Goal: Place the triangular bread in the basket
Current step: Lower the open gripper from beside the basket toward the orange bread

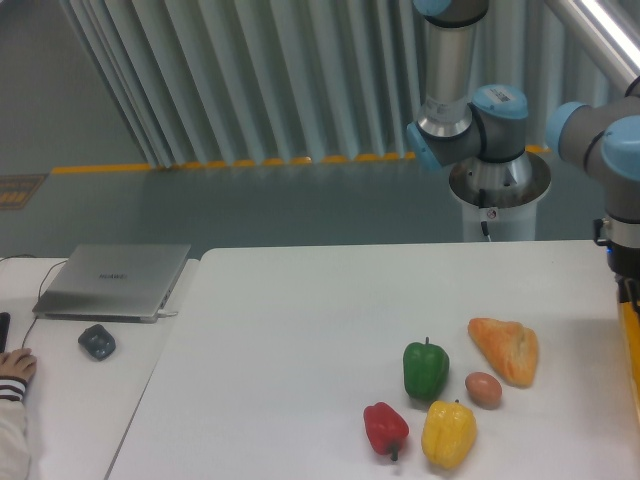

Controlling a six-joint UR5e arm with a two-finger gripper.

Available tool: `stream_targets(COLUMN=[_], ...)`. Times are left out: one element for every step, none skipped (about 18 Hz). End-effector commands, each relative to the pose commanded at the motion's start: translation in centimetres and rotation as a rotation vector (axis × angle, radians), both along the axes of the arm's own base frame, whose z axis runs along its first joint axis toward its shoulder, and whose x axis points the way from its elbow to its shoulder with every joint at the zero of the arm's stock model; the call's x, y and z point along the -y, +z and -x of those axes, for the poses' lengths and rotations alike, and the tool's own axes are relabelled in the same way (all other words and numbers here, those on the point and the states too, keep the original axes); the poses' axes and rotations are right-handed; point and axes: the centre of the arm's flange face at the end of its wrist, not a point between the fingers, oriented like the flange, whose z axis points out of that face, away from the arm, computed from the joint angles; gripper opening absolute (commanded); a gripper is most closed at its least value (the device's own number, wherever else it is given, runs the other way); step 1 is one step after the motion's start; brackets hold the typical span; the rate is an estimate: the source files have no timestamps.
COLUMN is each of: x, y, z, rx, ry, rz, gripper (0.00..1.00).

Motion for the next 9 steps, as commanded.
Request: stream_targets(x=[0.0,0.0,-0.1,-0.2,-0.3,-0.9,-1.2,-1.4,-1.6], y=[-0.2,-0.2,-0.1,0.5,0.5,0.2,0.1,0.4,0.4], z=[0.0,0.0,0.0,0.1,0.1,-0.4,-0.7,-0.8,-0.9], rx=[0.003,0.003,0.006,0.004,0.005,0.013,0.017,0.022,0.046], ry=[0.0,0.0,-0.001,0.009,0.044,0.099,0.129,0.139,0.146], rz=[0.002,0.0,-0.003,-0.023,-0.028,-0.037,-0.043,-0.069,-0.099], gripper=[1.0,1.0,1.0,1.0,1.0,1.0,1.0,1.0,1.0])
